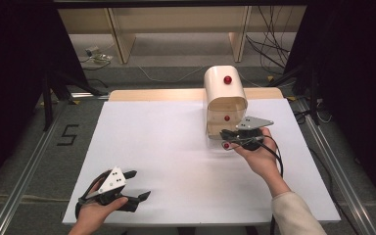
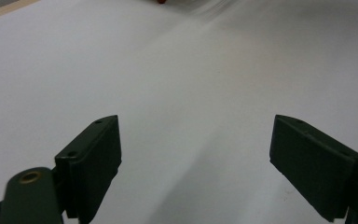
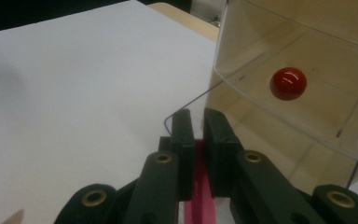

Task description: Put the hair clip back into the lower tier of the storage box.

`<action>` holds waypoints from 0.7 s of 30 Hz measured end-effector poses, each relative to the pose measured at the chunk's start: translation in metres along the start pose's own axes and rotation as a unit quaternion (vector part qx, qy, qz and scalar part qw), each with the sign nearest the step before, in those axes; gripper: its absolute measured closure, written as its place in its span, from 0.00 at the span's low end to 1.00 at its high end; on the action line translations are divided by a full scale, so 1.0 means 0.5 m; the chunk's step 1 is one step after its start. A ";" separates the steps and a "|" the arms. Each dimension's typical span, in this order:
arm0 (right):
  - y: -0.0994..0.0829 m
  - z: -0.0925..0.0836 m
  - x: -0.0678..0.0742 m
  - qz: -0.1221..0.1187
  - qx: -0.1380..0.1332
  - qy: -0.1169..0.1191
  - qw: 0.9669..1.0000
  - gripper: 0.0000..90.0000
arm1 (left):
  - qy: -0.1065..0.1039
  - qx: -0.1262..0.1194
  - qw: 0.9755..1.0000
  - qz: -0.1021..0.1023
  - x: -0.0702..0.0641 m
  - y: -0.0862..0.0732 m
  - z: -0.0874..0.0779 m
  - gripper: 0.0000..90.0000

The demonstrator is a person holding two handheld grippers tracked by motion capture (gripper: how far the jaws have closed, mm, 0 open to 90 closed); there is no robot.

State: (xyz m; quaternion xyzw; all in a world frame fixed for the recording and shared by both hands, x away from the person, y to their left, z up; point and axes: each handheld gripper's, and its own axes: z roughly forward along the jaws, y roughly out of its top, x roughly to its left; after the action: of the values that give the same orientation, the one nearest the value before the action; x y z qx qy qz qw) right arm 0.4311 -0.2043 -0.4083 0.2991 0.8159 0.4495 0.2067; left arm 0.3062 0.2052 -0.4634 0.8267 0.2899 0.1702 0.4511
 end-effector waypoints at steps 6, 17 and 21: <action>0.007 0.003 -0.008 -0.009 0.005 -0.003 1.000 0.93 | -0.001 0.000 1.000 -0.002 0.000 0.000 0.000 0.18; 0.015 0.005 -0.018 -0.013 0.011 -0.009 1.000 0.93 | 0.000 0.000 1.000 0.000 0.000 0.000 0.000 0.18; 0.019 0.008 -0.021 -0.014 0.011 -0.009 1.000 0.93 | -0.001 0.000 1.000 0.000 0.000 0.000 0.000 0.18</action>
State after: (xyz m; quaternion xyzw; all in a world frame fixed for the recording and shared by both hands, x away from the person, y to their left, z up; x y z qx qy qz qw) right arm 0.4442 -0.2052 -0.4013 0.2939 0.8232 0.4346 0.2172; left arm 0.3061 0.2053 -0.4632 0.8266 0.2896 0.1698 0.4517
